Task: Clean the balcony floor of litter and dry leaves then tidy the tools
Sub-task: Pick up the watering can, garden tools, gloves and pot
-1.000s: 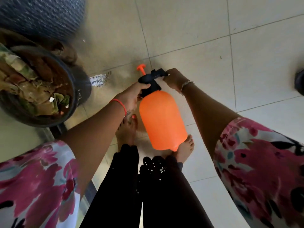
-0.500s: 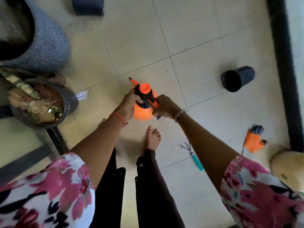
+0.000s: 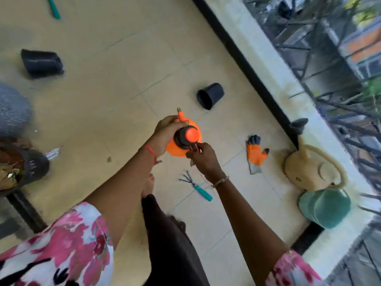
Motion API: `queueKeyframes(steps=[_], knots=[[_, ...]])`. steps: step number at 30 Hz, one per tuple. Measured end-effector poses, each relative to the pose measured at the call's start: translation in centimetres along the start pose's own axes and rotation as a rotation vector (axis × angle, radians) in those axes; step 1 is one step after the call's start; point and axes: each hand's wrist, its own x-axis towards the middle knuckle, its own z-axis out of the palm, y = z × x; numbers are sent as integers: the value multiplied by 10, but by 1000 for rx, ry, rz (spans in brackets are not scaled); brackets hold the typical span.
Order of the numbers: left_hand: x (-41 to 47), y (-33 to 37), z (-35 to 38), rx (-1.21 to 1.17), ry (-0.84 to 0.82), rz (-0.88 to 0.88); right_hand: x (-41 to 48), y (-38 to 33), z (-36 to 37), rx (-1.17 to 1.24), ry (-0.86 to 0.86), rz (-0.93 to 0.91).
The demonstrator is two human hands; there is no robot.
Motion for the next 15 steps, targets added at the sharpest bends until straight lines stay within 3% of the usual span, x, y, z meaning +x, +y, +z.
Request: queueKeyframes(steps=[5,15], knots=[[-49,-30,86,35,-149,47,-58,78,-80,-62,49,18],[-112,-128,303,2,-397,-190,-139,259,-247,-247,302,200]])
